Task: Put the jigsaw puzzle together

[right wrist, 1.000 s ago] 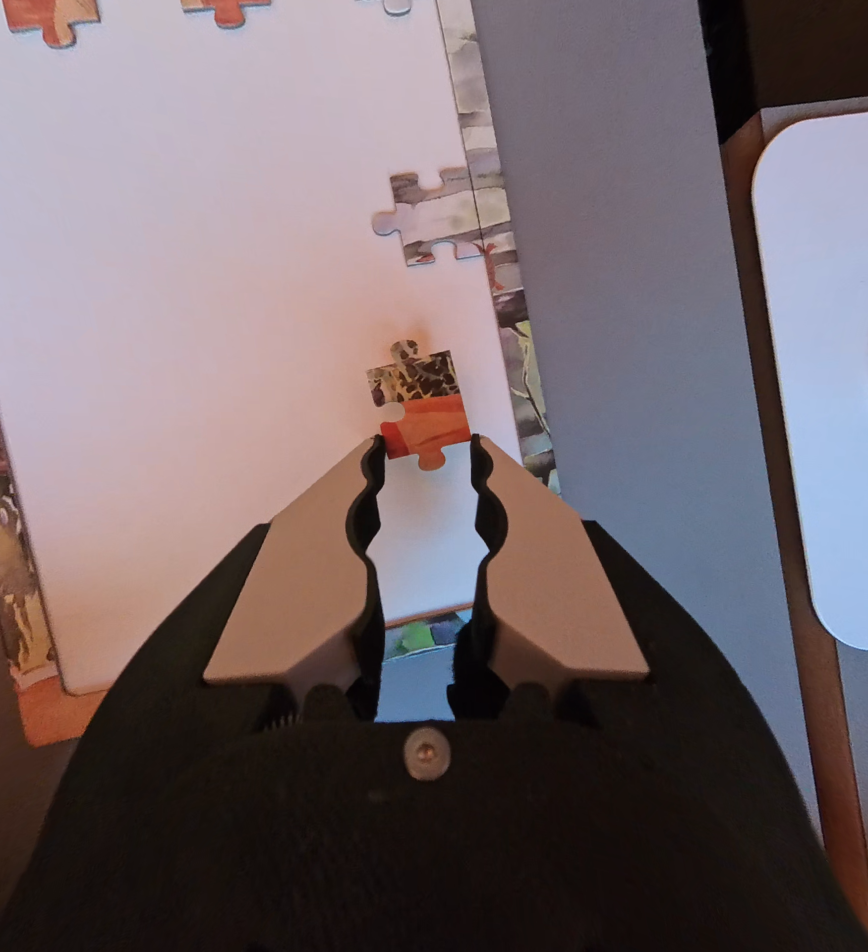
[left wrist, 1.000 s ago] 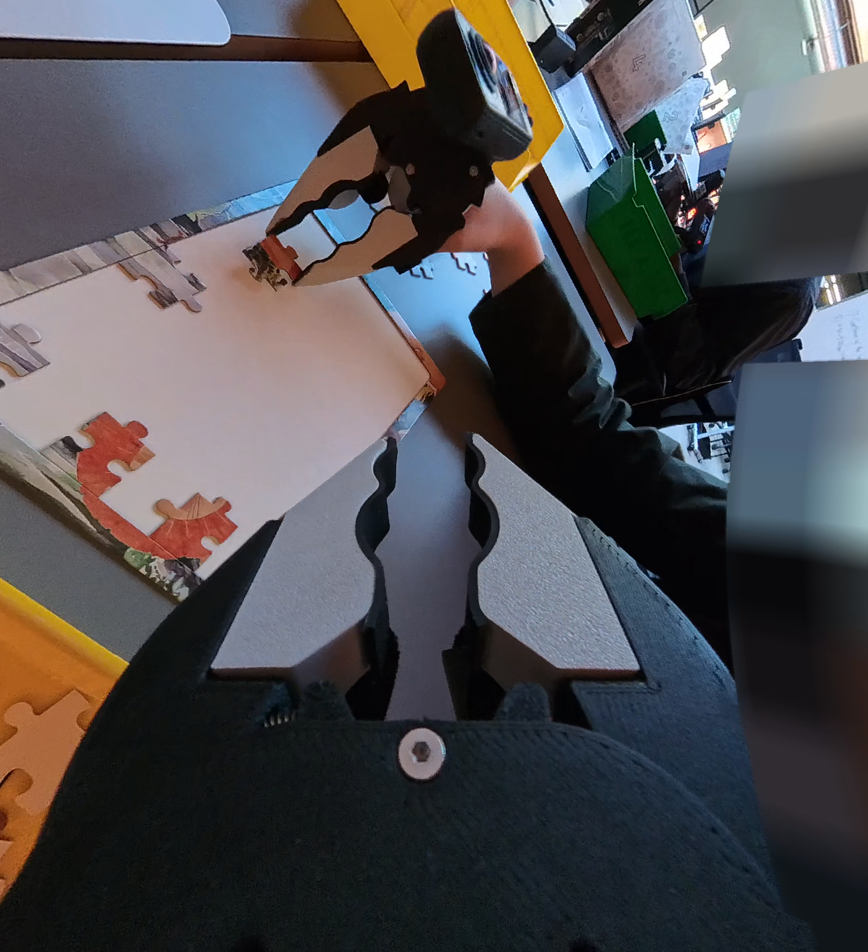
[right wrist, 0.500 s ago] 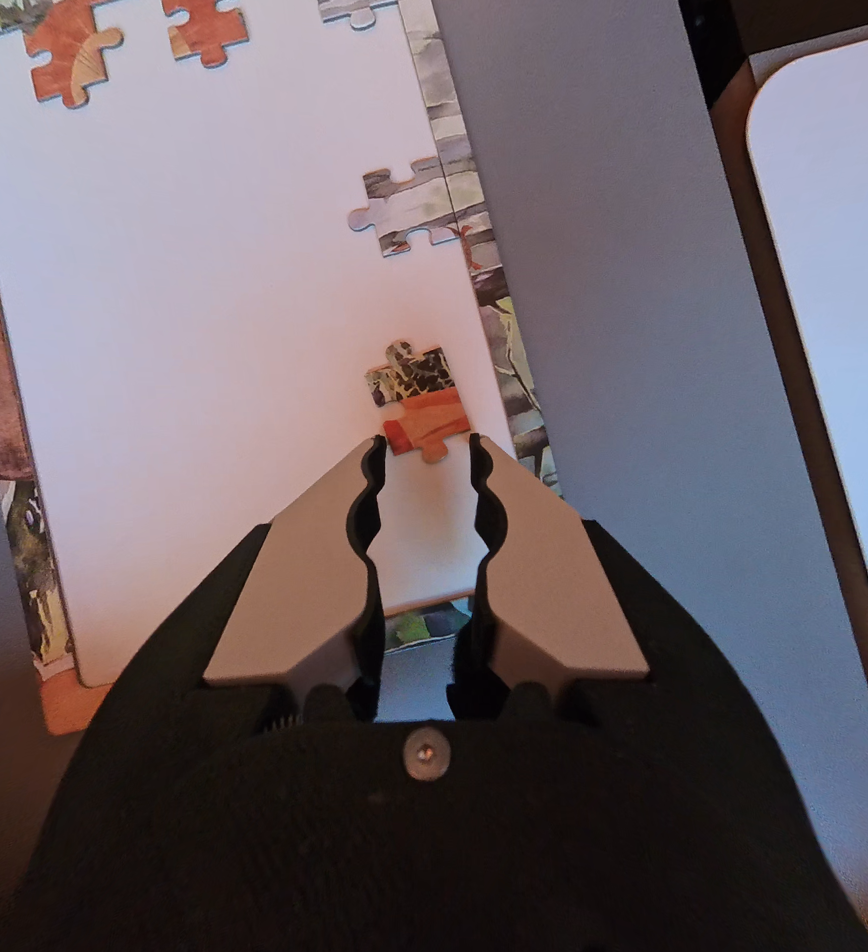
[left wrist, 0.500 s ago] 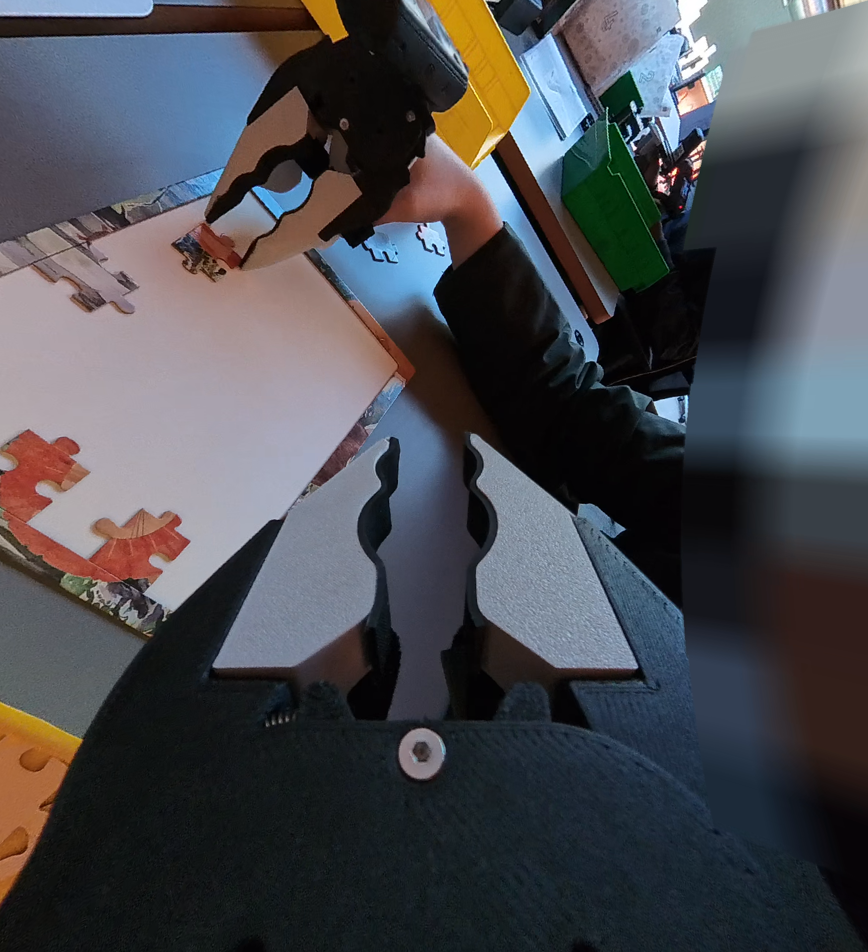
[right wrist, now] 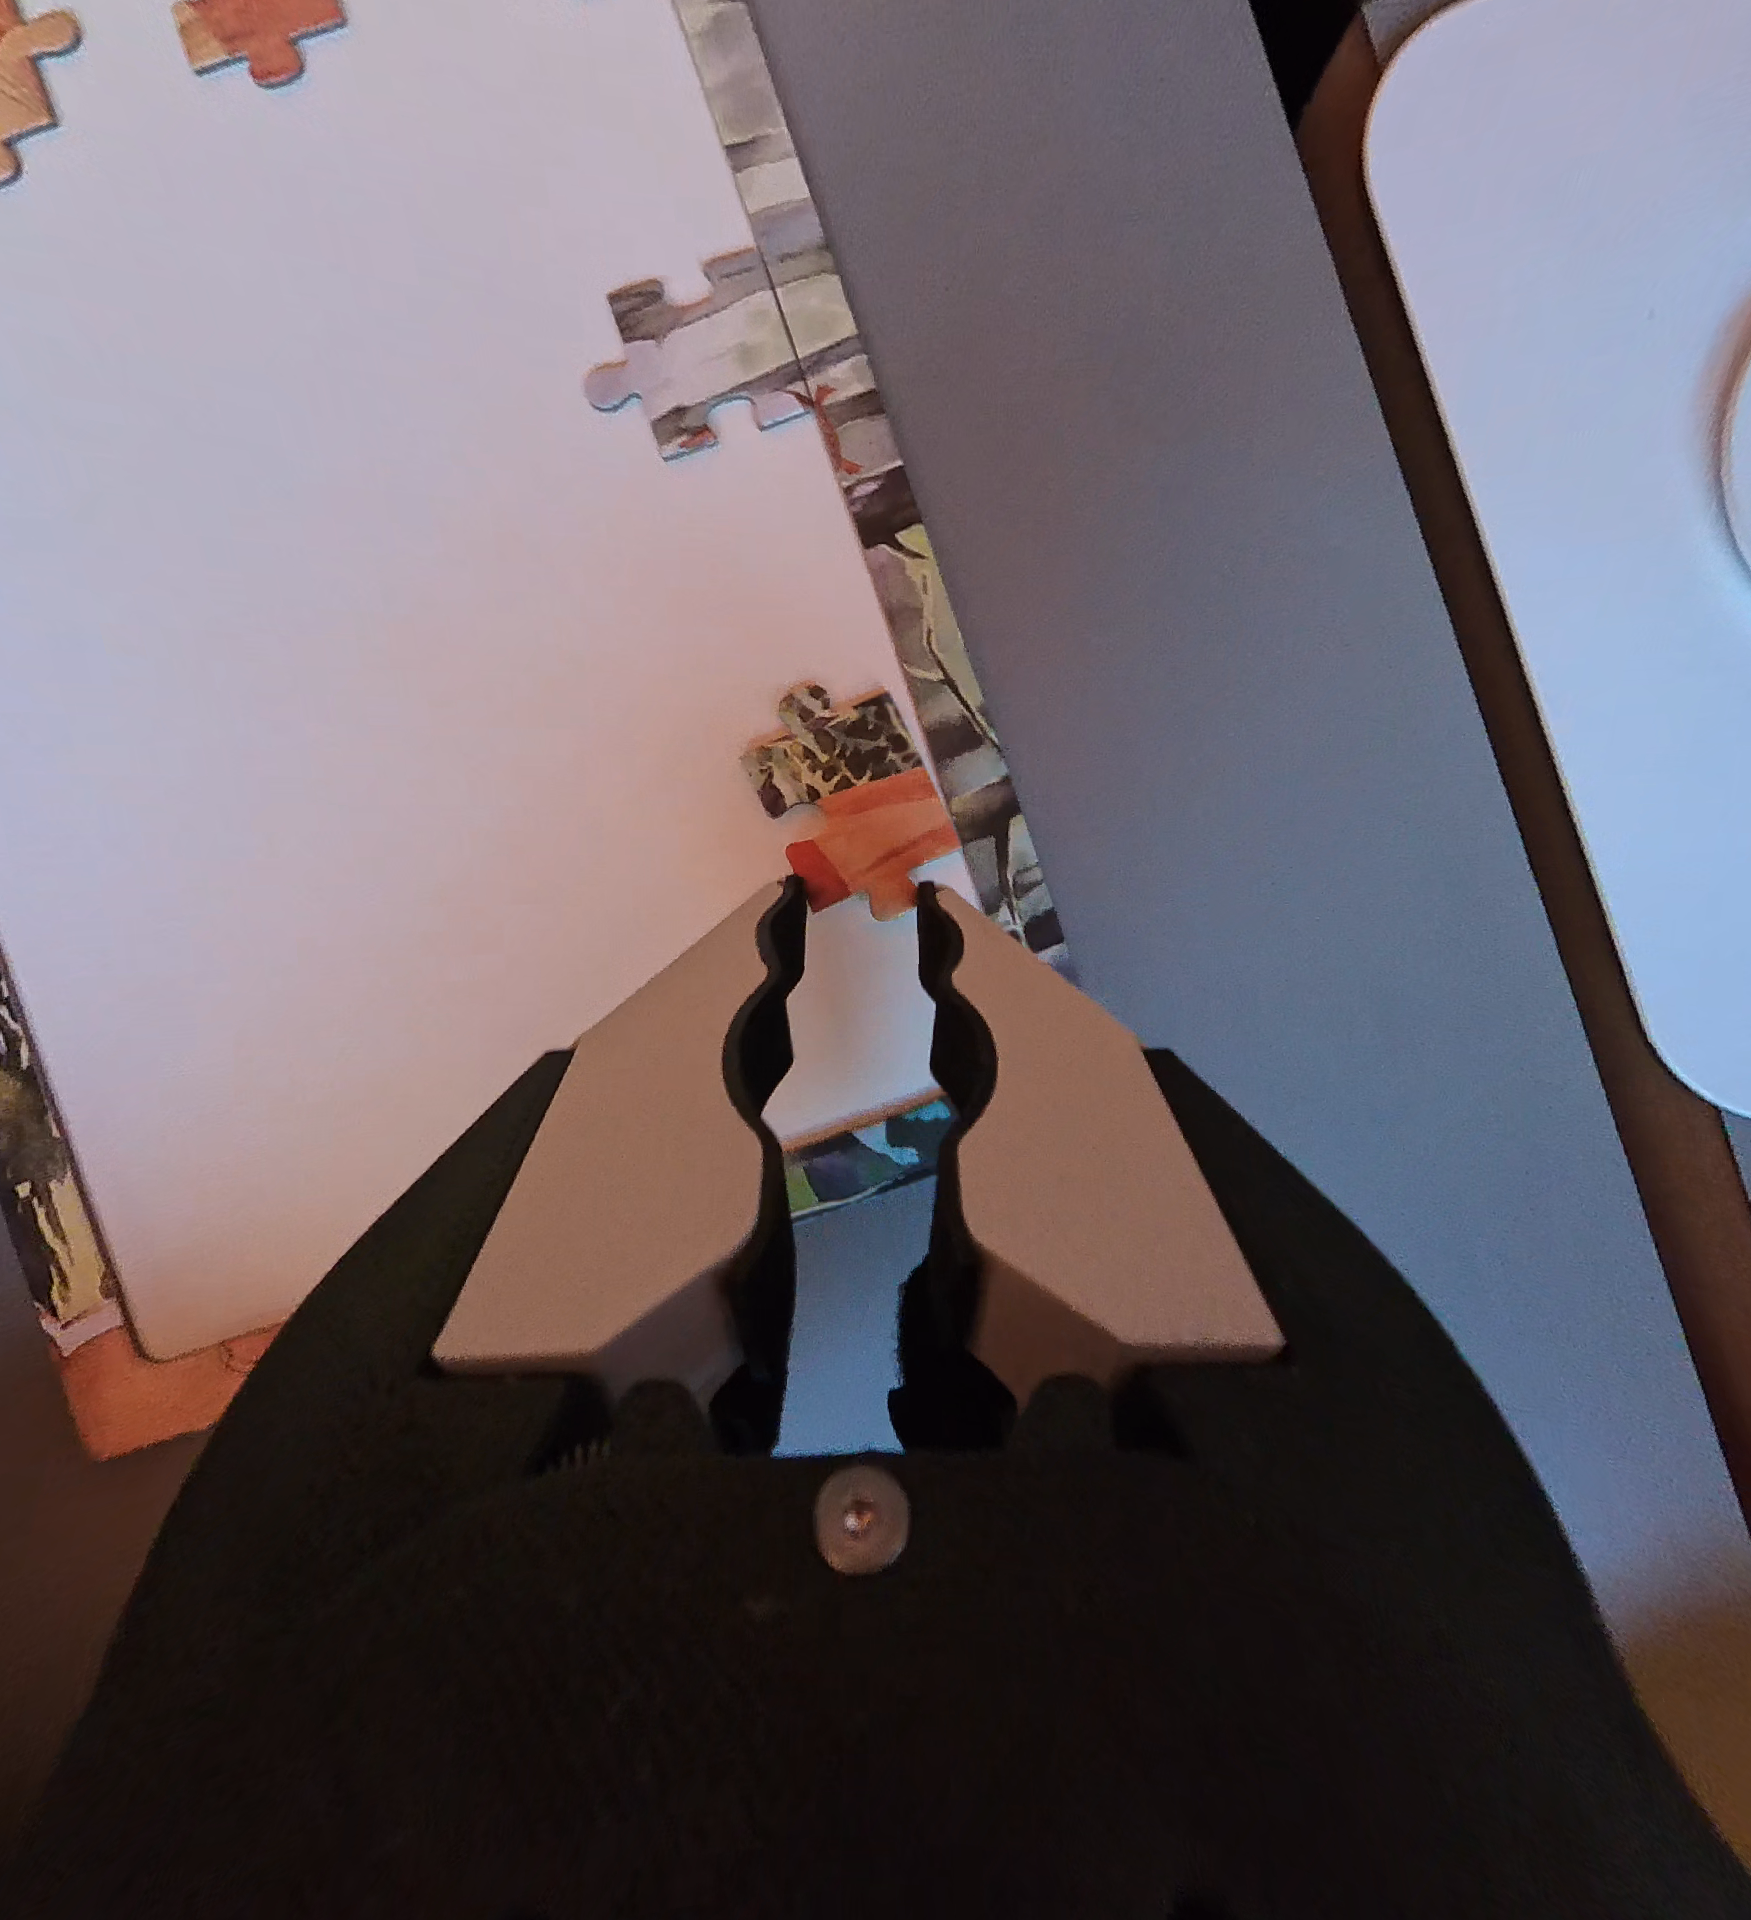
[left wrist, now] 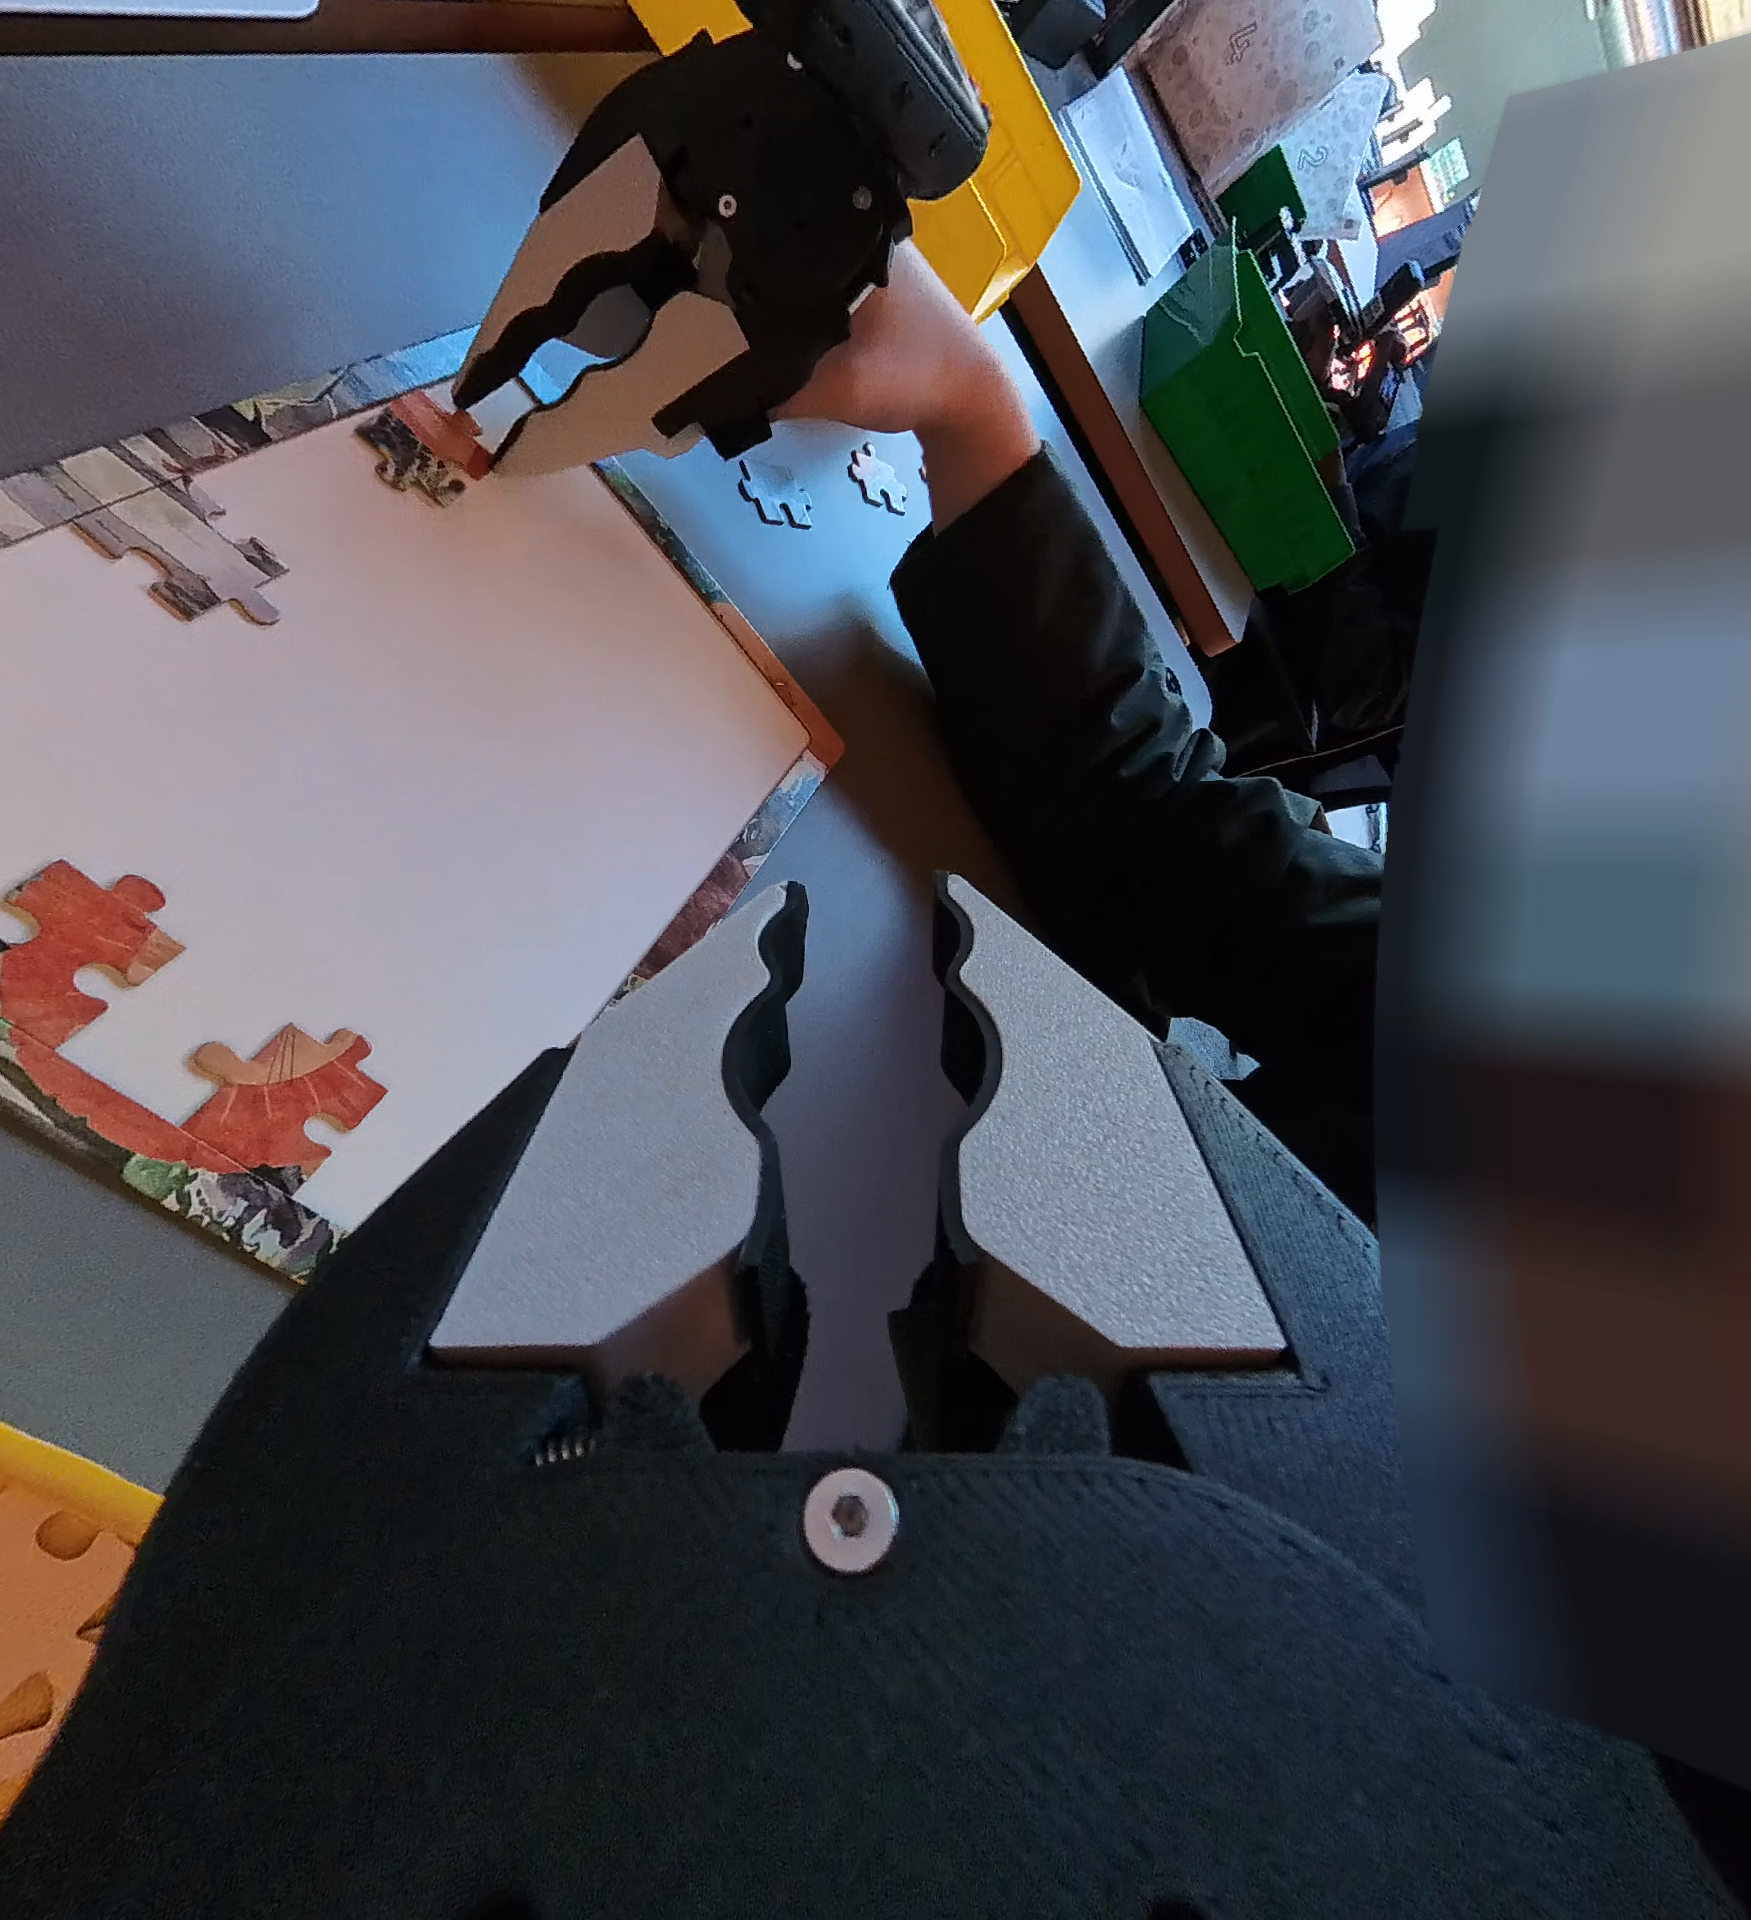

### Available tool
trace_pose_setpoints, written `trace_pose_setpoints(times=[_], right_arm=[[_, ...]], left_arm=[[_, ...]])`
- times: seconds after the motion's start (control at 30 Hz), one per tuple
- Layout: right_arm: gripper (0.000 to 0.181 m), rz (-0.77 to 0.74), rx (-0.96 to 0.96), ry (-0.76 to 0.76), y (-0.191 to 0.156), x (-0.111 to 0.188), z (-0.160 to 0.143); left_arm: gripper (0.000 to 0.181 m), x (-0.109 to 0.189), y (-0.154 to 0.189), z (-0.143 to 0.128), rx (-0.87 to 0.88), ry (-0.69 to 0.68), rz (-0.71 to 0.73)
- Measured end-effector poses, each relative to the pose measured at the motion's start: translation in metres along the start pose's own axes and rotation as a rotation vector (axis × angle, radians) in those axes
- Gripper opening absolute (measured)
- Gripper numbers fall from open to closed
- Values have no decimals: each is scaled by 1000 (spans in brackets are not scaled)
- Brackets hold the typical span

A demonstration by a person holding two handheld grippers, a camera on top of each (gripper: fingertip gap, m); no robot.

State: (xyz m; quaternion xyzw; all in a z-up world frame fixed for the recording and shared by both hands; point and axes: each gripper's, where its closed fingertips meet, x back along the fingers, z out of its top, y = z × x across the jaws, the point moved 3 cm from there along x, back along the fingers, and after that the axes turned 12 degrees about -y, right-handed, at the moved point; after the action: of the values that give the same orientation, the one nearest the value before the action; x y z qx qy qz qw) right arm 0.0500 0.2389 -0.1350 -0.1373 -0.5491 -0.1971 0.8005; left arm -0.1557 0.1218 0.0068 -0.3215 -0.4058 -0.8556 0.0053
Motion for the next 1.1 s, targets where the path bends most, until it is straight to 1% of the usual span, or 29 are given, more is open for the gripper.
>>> trace_pose_setpoints(times=[0.1,0.3,0.53,0.67,0.77,0.87,0.9,0.93,1.03,1.1], right_arm=[[21,5,-32,-34,0,-1,-3],[21,47,-87,-37,0,0,-4],[21,29,-95,-78,2,3,-10],[21,33,-147,-151,-3,11,-13],[21,46,-224,-256,-12,16,-18],[21,81,-265,-360,-25,15,-24],[6,86,-269,-399,-28,14,-27],[0,92,-267,-430,-31,13,-30],[1,144,-293,-454,-39,11,-30],[4,130,-279,-470,-38,11,-32]], left_arm=[[22,0,0,0,0,-1,-1],[22,0,-1,0,2,0,-2],[21,-1,-1,0,1,-3,-3],[21,0,-1,-1,0,-4,-2],[21,0,-1,-2,1,-4,-2],[21,2,-1,-2,2,2,-2],[21,2,-1,-1,2,6,-3],[21,2,0,-1,1,8,-4],[21,0,2,-2,-9,-2,-1],[20,0,3,-1,-10,0,-3]])
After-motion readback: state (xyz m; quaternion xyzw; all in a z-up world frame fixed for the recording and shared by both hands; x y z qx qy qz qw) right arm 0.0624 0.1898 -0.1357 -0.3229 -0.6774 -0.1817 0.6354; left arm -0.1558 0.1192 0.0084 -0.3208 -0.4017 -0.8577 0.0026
